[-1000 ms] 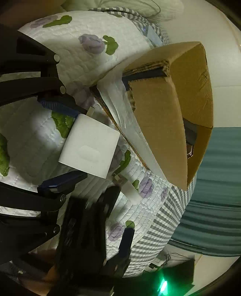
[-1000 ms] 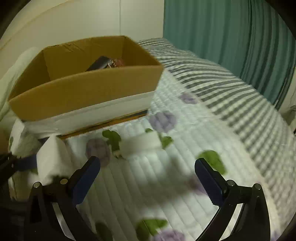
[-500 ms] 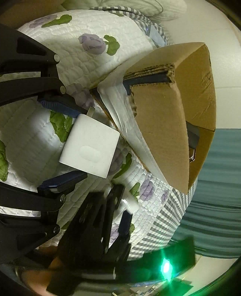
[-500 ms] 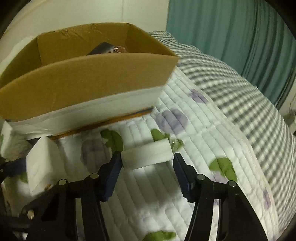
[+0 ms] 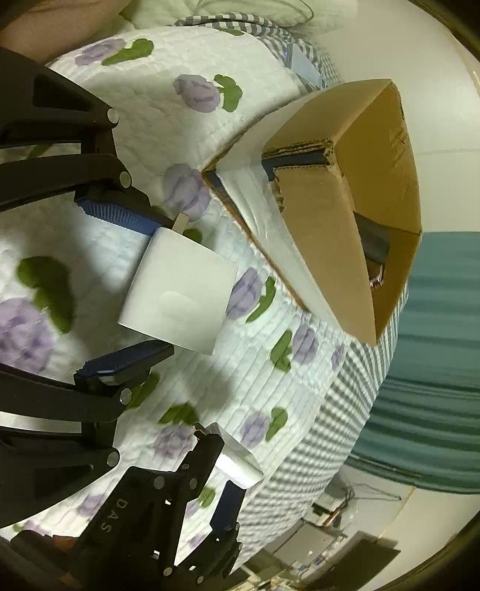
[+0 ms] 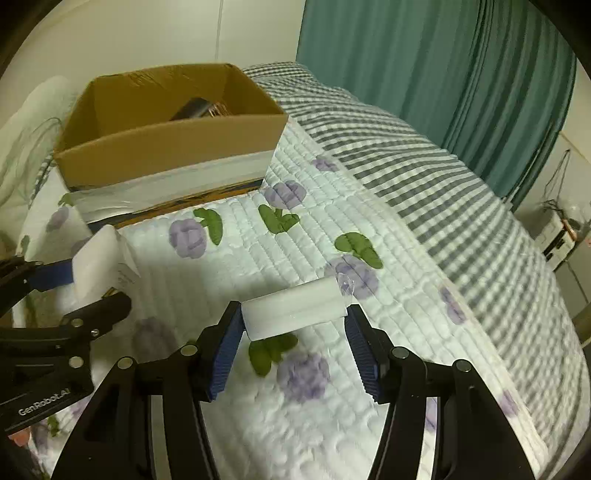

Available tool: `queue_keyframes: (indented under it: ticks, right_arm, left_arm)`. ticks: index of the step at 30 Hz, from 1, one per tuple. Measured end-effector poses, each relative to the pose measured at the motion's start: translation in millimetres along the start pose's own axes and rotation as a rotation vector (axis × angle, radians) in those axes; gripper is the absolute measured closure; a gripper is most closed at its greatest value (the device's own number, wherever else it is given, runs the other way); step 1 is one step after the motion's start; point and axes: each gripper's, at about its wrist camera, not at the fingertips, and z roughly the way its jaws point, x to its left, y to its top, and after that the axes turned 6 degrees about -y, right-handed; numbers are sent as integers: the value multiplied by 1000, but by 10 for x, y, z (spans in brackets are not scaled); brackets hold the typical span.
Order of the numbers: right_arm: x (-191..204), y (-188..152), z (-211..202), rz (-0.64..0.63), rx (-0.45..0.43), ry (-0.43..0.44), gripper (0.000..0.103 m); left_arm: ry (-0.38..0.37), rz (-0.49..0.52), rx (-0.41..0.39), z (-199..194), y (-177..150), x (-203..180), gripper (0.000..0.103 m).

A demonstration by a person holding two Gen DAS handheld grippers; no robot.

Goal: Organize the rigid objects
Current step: 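Grasp the white charger with the right tool while the left holds the block, then lower the block and charger into the cardboard box and release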

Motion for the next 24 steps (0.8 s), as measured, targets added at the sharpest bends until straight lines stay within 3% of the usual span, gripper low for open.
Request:
queue_keyframes:
  ticks: [6, 13, 21, 24]
  right_arm:
    - [39, -28, -535, 35, -25, -48, 47]
    - [112, 92, -1158, 74, -69, -125, 47]
    - [345, 499, -1824, 125, -154, -167, 47]
    - [471, 675, -1939, 143, -183, -167, 47]
  left_arm:
    - [-64, 20, -9, -348, -5, -41, 44]
    - [-147, 70, -82, -891, 172, -38, 44]
    - [-228, 205, -182, -1436, 540, 189, 44]
    - [-267, 204, -170, -1543, 772, 394, 44]
